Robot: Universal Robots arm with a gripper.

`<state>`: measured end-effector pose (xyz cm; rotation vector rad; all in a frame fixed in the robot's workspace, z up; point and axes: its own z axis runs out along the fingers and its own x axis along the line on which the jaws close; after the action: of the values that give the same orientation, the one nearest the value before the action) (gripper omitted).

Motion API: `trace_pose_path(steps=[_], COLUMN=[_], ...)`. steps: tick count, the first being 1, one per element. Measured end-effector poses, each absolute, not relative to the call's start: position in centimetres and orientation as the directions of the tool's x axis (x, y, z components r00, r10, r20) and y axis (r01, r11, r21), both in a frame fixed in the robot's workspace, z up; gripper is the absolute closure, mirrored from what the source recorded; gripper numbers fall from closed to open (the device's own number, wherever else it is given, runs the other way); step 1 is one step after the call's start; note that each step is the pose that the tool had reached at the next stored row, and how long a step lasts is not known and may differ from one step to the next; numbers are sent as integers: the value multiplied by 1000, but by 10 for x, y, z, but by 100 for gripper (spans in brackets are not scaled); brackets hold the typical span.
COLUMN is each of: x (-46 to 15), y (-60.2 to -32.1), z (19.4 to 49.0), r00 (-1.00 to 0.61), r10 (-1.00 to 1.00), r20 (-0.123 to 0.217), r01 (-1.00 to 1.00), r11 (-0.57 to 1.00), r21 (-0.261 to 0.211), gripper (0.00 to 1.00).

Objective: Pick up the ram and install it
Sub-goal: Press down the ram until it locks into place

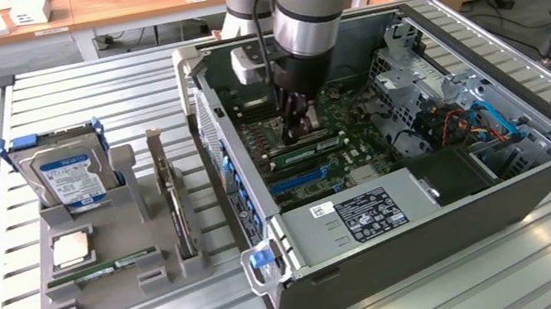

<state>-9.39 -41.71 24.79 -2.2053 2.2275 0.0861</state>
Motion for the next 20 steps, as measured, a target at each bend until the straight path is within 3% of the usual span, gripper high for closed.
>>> trace_pose_path(steps=[20], x=[-57], y=[-417], z=[248], r00=[-11], r10=[-999], r20=[-43], r01=[-999], r11=[9], r21=[35], gripper=[89])
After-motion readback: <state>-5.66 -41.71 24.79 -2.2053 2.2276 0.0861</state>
